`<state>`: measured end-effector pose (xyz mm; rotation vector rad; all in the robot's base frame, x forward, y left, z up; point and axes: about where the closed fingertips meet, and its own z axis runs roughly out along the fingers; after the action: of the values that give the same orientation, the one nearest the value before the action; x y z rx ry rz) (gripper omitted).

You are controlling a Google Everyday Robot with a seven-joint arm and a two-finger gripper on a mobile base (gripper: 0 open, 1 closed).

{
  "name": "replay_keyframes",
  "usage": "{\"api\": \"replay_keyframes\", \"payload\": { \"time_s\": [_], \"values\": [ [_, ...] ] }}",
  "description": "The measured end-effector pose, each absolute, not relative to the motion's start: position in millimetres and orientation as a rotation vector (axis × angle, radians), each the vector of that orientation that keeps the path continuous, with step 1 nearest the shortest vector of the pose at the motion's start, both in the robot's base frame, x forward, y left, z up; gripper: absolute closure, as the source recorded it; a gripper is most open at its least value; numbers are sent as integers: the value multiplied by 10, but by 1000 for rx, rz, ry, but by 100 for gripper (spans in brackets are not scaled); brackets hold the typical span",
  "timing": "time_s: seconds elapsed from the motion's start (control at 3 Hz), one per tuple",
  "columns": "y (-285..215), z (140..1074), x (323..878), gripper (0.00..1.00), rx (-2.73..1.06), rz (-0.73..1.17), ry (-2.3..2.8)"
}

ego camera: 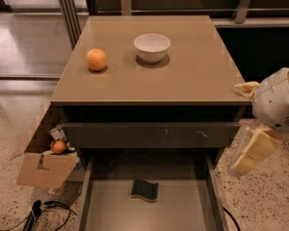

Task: Pick sponge from middle drawer and place on counter

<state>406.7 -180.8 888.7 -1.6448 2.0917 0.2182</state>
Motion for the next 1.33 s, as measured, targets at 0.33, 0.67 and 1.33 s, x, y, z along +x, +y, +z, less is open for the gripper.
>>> {"api": "replay_keyframes", "payload": {
  "time_s": [0.33,0.67,1.33],
  "values": [
    [-1636,8150,3837,0,-1604,395,2035],
    [-1552,7635,3719,0,-1614,476,2086],
    [-1467,7511,3698,0,-1604,517,2074]
  ]
}}
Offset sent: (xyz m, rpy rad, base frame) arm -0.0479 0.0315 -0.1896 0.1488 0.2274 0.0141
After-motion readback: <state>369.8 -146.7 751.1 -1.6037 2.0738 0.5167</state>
